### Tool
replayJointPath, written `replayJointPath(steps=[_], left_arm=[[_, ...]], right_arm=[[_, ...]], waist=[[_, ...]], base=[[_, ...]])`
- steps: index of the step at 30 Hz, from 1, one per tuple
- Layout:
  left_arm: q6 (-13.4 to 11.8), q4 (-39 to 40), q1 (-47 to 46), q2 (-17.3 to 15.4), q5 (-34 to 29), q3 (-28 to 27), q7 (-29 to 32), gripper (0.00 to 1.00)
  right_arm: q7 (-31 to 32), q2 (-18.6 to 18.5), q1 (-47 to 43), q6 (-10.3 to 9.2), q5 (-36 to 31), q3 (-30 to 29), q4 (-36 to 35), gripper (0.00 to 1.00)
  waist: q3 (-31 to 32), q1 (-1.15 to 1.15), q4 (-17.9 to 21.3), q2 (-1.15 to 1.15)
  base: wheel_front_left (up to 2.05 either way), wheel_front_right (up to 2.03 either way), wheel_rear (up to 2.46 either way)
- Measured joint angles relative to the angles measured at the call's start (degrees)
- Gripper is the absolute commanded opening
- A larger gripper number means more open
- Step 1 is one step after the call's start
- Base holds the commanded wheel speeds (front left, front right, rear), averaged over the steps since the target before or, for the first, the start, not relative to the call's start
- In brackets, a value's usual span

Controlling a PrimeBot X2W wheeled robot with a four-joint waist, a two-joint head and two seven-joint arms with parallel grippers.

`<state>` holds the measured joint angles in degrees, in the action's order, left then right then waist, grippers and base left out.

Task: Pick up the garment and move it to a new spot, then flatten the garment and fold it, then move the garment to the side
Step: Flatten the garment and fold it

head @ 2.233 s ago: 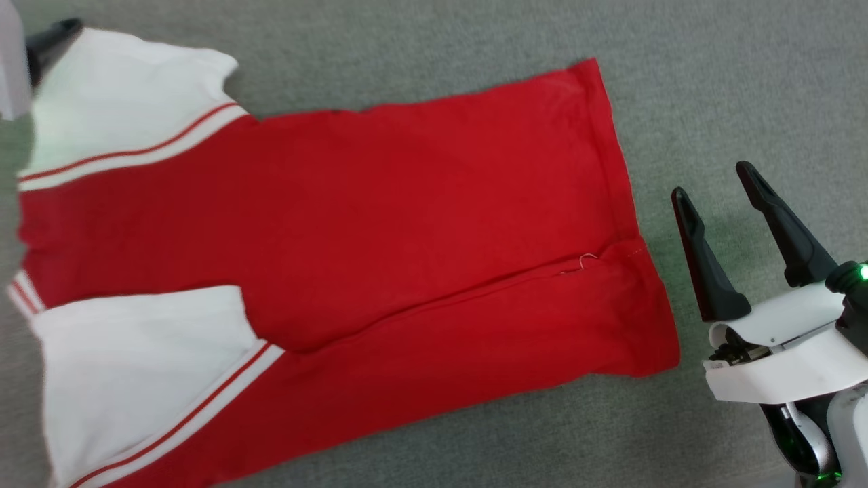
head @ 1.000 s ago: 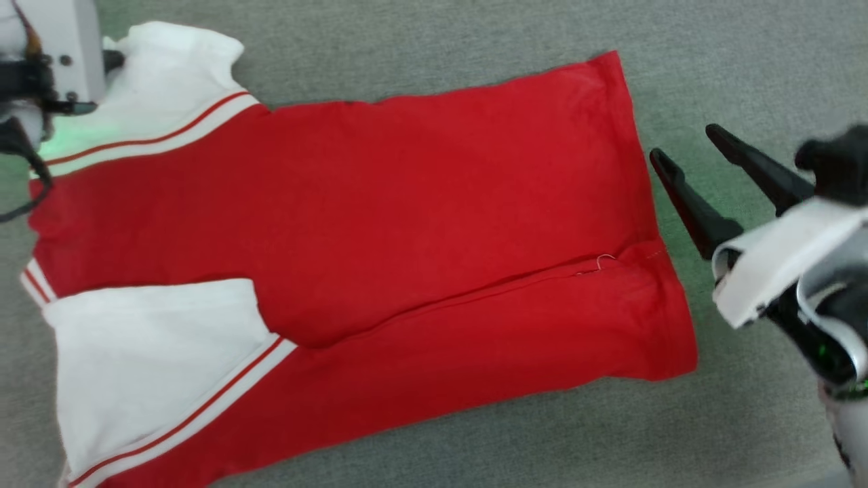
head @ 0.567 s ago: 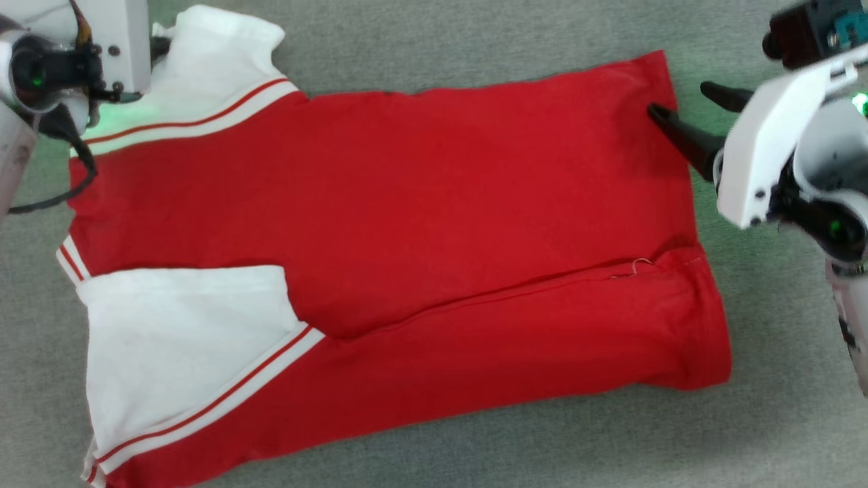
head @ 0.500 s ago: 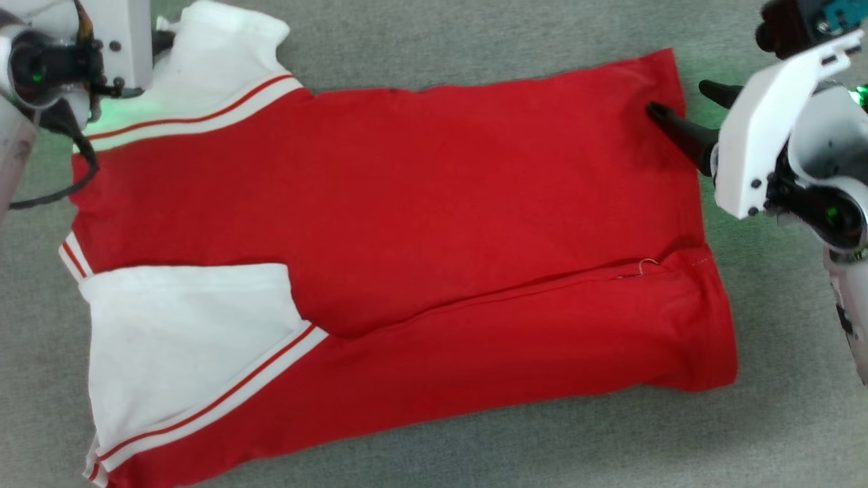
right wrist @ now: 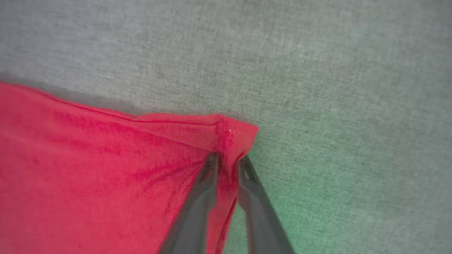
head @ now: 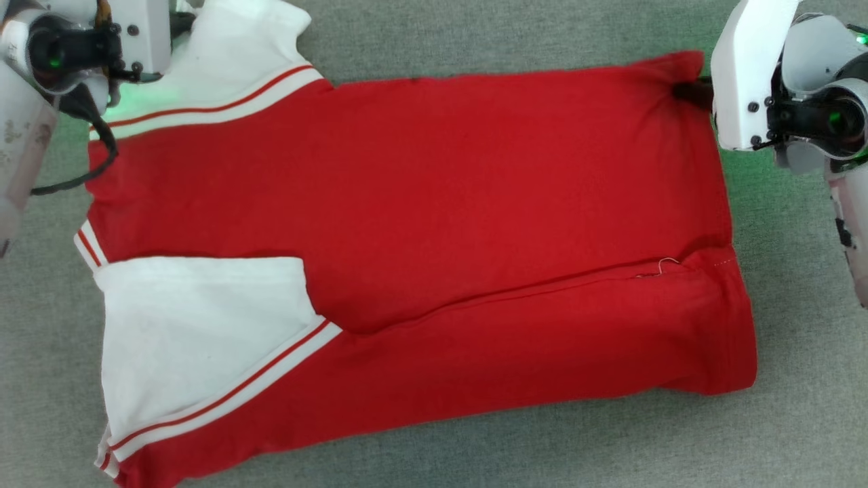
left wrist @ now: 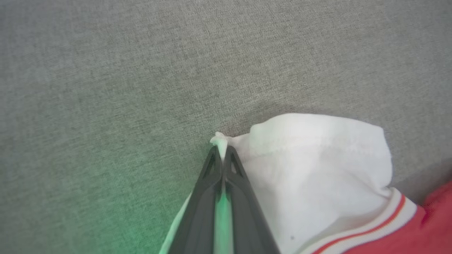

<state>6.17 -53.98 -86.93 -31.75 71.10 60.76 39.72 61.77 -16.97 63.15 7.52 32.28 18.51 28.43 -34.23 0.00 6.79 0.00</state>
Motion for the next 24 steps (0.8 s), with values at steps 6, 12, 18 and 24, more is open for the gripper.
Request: replayJointPath(steps=[6,12,18,24], left_arm=[[0.48,-1.42,-0.01,1.01,0.0,0.18,-1.51,0.0],[0.91,-2.1,0.38,1.76,0.03,0.3,-3.52,0.0],[1.16,-0.54,0.35,1.81,0.29,0.44,-5.8,0.0],[1.23,5.35,2.2,0.34,0.56,2.13,-7.42,0.0]], right_arm=[[0.7,0.7,1.33,-0.01,0.09,-0.56,2.99,0.0],[-3.03,0.16,1.09,-0.01,0.6,0.65,4.13,0.0],[-7.9,-2.92,-0.68,-0.01,3.08,3.85,2.4,0.0],[-12.03,-7.55,-3.93,-0.01,5.93,6.77,-0.32,0.0]], waist=[[0.77,0.0,-0.35,0.0],[2.58,0.0,-0.98,0.0],[5.4,0.0,-2.33,0.0],[8.96,0.0,-4.23,0.0]], base=[[0.0,0.0,0.0],[0.0,0.0,0.0],[0.0,0.0,0.0],[0.0,0.0,0.0]])
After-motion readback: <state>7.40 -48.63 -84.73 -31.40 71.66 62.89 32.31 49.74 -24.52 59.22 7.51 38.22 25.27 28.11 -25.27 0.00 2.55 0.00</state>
